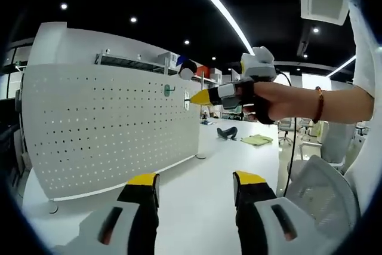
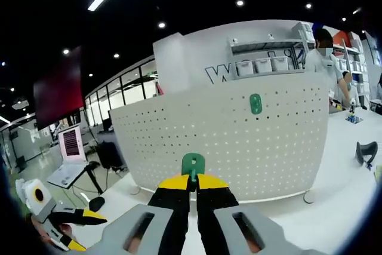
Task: Insert the hook assembly into the mounting plate slot until the hook locks in place.
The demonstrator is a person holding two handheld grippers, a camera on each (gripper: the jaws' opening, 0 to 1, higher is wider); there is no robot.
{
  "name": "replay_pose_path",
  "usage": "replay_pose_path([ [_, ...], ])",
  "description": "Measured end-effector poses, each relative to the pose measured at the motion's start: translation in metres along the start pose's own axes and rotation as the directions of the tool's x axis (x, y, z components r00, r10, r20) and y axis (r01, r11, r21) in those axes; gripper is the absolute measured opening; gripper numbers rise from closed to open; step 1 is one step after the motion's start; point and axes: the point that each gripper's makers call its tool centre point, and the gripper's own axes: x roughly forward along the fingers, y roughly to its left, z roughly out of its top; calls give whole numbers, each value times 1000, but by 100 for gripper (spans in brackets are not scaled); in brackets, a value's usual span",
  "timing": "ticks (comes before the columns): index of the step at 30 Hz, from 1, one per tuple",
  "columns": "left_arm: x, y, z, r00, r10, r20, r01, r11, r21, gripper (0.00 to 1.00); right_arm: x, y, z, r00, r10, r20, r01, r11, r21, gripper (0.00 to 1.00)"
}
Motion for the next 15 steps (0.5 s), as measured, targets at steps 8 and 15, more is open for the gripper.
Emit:
replay_pose_path([
  [8,-4,2,-5,1000,22,-14,-22,1000,-2,65,10,-9,8,999,-49,12,50,998,-38,2],
  [15,-8,4,-10,998,63,-16,-63,998,-13,74,20,-14,14,998,-68,16,68,996,-65,2],
])
